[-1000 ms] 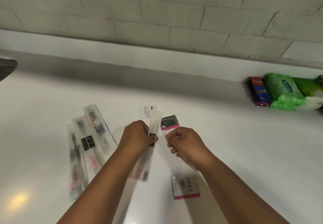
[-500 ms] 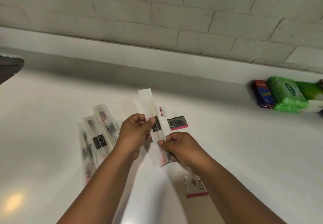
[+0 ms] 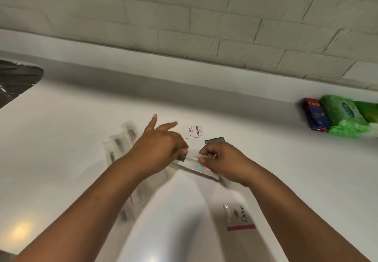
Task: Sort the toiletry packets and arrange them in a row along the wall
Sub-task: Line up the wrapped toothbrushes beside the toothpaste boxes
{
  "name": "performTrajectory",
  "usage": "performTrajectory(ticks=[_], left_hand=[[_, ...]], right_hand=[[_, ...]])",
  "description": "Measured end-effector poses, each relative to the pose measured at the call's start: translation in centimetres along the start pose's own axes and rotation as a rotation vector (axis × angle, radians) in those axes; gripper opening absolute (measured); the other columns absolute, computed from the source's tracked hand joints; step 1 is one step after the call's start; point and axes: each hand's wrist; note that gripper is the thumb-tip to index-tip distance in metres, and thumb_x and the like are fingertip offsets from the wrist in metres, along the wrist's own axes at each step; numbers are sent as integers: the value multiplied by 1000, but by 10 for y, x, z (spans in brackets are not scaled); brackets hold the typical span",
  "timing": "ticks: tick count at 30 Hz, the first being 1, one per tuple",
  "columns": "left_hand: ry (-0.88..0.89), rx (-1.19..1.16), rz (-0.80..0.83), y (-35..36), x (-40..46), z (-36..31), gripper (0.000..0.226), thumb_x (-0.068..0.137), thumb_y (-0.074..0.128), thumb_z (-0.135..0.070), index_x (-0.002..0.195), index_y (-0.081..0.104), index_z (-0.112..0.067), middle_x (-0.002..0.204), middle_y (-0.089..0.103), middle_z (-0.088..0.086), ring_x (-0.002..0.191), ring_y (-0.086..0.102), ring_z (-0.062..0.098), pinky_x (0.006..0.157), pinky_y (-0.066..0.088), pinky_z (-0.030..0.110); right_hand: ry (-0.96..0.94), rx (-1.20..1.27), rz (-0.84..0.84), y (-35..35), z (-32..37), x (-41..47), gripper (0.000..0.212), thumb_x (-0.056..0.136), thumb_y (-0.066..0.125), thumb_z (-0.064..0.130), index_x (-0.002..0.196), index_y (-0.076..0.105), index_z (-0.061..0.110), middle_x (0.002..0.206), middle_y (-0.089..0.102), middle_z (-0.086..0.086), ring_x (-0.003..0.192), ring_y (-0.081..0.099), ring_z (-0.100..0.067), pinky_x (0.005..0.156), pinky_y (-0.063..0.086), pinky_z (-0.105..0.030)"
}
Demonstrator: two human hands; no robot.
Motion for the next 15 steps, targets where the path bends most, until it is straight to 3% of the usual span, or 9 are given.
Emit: performTrajectory(ticks=[1, 3, 5, 8, 12, 15], left_hand=[[10, -20, 90, -2, 0, 1, 26, 95, 48, -47, 108, 67, -36, 116, 66, -20, 136, 37, 6, 120, 1, 46], [-5, -125, 199, -6, -4, 3, 24, 93, 53, -46, 106, 68, -33, 106, 69, -16, 112, 57, 7, 113, 27, 37], [-97, -304, 257, -10, -13, 7, 19, 89, 61, -42, 101, 68, -29, 91, 67, -14, 87, 60, 8, 84, 46, 26], [-215, -511, 204, -10, -29, 15, 12, 86, 68, -35, 89, 69, -23, 69, 63, -11, 60, 53, -1, 59, 39, 15], [-444, -703, 64, -5, -45, 35, 13, 85, 69, -34, 82, 68, -21, 72, 67, -6, 65, 59, 6, 67, 44, 22], [-639, -899, -74, 1, -58, 52, 15, 86, 70, -28, 84, 68, -13, 77, 69, 5, 68, 62, 13, 72, 45, 28]], right_hand=[[-2, -21, 9, 0, 2, 1, 8, 90, 64, 24, 83, 66, 26, 74, 61, 10, 68, 54, -6, 65, 41, -23], [-14, -25, 29, 0, 6, 4, 6, 88, 66, 24, 82, 67, 25, 76, 63, 9, 71, 56, -7, 68, 43, -23], [-29, 13, 43, 2, 10, 9, 2, 86, 69, 23, 84, 69, 22, 82, 66, 7, 78, 59, -8, 73, 46, -25], [-46, 122, -17, 5, 15, 19, 9, 82, 73, 24, 91, 70, 24, 89, 66, 7, 81, 59, -8, 78, 47, -28], [29, 322, -259, 16, 23, 35, 32, 86, 69, 27, 116, 59, 26, 99, 61, 4, 80, 58, -10, 73, 46, -24], [73, 250, -296, 33, 33, 44, 14, 90, 62, 19, 105, 64, 19, 84, 58, 9, 77, 57, -10, 64, 42, -13]])
Point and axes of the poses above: each hand's wrist, its own x-axis towards the middle knuckle, its own y-axis out of the palm, z = x × y
